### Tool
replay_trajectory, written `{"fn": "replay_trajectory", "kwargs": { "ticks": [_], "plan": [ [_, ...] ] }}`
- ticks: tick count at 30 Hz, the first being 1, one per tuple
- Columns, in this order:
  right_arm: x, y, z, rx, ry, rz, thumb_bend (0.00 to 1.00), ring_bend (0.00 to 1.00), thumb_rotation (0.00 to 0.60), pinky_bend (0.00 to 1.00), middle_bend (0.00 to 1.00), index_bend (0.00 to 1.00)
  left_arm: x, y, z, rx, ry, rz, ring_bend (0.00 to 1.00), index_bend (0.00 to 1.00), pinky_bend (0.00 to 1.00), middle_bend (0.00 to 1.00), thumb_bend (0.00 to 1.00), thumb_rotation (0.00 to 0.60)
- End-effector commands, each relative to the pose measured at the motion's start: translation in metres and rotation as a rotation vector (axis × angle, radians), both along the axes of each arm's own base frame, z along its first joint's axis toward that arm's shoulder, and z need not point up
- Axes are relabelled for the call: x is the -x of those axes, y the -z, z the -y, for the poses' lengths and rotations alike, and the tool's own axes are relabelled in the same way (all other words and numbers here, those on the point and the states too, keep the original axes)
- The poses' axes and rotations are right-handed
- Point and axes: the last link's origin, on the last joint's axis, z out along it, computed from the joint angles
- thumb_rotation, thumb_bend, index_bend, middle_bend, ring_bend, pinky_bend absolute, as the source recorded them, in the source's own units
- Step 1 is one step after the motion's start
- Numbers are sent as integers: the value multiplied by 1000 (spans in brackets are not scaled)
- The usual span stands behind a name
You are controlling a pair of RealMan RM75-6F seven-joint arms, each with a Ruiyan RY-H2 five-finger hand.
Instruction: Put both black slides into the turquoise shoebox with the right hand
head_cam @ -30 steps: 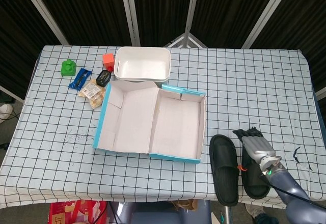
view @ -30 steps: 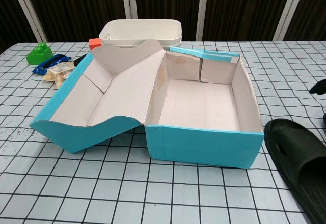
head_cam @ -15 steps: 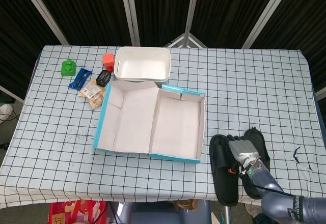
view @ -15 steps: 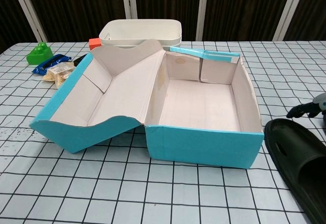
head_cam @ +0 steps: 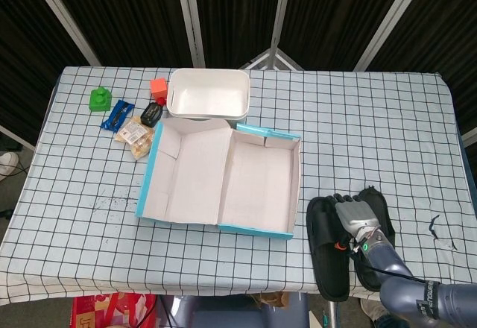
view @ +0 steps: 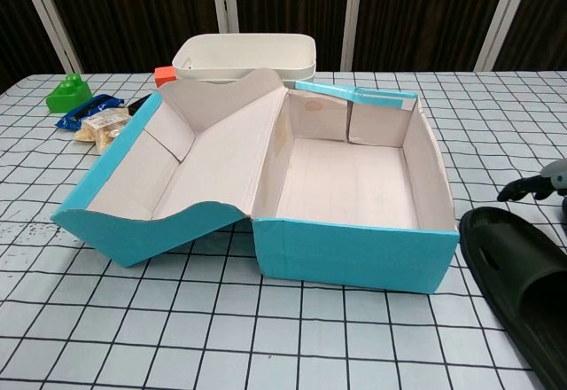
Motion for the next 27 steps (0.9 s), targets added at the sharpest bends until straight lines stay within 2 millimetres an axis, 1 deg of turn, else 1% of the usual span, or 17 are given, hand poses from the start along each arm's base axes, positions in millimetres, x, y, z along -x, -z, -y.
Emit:
{"fn": "replay_trajectory", "kwargs": {
  "ticks": [1,8,11,14,16,17,19,22,27],
  "plan": [
    [-2,0,1,-7,-4,-12,173,0,600,0,0,0,0,0,0,2,-2,-1,0,21,0,0,363,600],
    [-6,0,3,-26,-3,-31,173,0,600,0,10,1,1,2,-2,8,-8,-6,0,20,0,0,363,600],
    [-9,1,4,-32,-17,-41,172,0,600,0,90,48,1,3,-2,9,-8,-8,0,20,0,0,363,600],
    [-12,2,6,-29,-33,-41,172,11,600,0,178,163,1,3,-3,11,-9,-9,0,20,0,0,363,600],
    [-11,2,7,-26,-41,-39,173,47,600,0,240,256,1,3,-3,11,-8,-10,0,20,0,0,363,600],
    [-11,3,8,-20,-44,-37,176,64,600,0,263,283,1,3,-3,10,-8,-10,0,20,0,0,363,600],
    [-7,4,9,-8,-45,-36,216,117,600,0,328,354,1,2,-2,6,-9,-9,0,20,0,0,363,600],
    [-2,6,9,12,-45,-25,300,178,600,0,392,440,2,1,-2,1,-9,-7,0,20,0,0,363,600],
    [0,7,7,44,-60,0,341,232,600,0,464,505,1,2,-2,5,-7,-5,0,20,0,0,363,600]
  ]
}}
